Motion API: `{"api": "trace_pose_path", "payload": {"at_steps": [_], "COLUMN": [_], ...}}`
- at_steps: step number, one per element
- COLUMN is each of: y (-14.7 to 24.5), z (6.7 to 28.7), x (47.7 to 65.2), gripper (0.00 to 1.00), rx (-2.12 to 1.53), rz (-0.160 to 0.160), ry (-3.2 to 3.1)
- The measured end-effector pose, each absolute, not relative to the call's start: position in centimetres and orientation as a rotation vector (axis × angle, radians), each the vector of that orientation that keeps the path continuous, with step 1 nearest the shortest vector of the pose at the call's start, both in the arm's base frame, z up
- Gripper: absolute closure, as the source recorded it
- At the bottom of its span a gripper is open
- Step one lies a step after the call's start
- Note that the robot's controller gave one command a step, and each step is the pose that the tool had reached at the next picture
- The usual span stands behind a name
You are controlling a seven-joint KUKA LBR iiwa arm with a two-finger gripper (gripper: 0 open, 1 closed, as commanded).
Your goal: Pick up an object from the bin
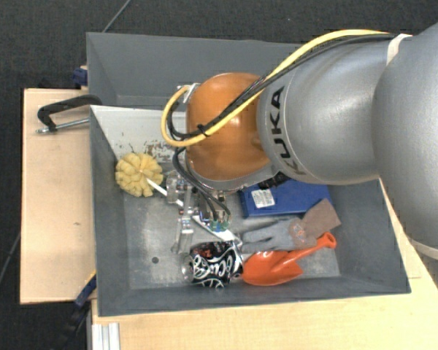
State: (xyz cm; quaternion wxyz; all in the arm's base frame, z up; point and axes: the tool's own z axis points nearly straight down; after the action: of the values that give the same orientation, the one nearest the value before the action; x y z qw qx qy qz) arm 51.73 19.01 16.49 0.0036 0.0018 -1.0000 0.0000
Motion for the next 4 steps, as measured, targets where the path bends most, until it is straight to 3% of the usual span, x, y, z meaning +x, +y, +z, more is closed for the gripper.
{"api": "trace_pose_path", "payload": {"at_steps": [1, 2, 3, 4], "y": [18.9, 15.3, 14.2, 17.4], "z": [16.9, 16.0, 11.3, 9.7], "x": [51.9, 51.9, 53.5, 51.4], "gripper": [0.00, 0.00, 0.00, 0.00], "rx": [0.002, 0.141, 0.102, 0.204], "rz": [-0.003, -0.004, -0.004, -0.005], "ry": [-3.143, -3.138, -3.148, -3.137]}}
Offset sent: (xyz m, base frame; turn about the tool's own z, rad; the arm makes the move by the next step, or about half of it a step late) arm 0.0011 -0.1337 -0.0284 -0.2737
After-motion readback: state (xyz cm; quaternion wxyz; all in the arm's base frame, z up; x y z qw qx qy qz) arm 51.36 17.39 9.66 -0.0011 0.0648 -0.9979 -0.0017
